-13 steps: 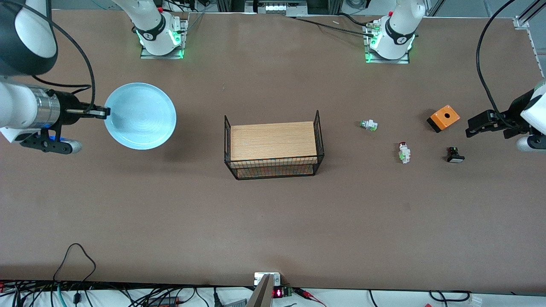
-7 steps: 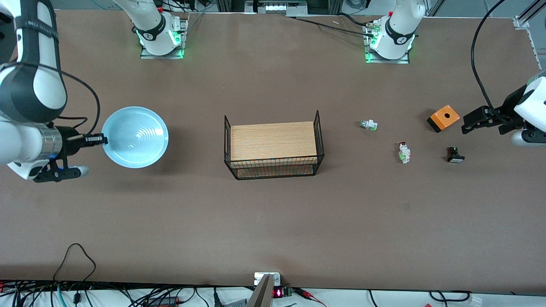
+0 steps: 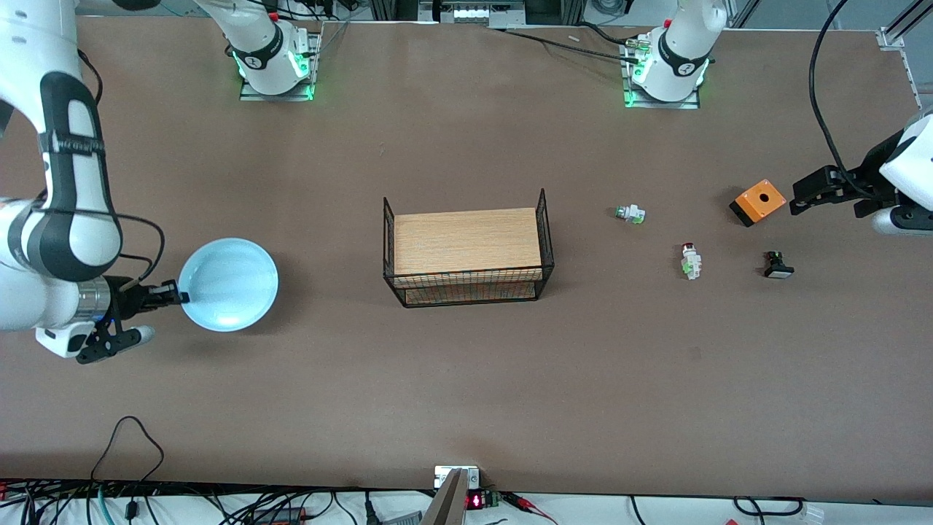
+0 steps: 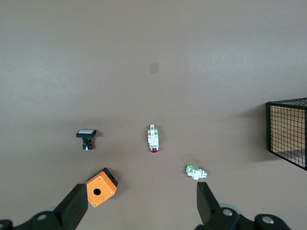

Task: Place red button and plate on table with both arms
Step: 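Lower the plate onto the table beside the basket and open the right gripper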

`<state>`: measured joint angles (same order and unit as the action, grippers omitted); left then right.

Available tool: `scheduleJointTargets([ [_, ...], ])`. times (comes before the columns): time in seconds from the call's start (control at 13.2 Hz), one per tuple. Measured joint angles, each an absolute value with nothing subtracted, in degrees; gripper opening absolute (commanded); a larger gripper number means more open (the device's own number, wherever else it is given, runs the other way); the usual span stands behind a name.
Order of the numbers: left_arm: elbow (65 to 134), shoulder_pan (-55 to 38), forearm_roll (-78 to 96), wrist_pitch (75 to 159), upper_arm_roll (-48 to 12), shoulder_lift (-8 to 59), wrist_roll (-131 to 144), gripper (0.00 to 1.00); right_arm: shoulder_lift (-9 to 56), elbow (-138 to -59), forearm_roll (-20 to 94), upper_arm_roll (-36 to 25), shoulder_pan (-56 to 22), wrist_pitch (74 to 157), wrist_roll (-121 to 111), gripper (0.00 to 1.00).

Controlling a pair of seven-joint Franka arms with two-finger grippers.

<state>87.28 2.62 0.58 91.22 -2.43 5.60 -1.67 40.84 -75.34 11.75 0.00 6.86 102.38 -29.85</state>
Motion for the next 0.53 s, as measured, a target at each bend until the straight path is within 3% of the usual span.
scheduleJointTargets([
  [0.53, 87.28, 2.62, 0.58, 90.67, -2.45, 5.6, -1.68, 1.0, 50.72, -75.3, 17.13, 0.07, 9.92, 116.17, -39.53, 0.02],
])
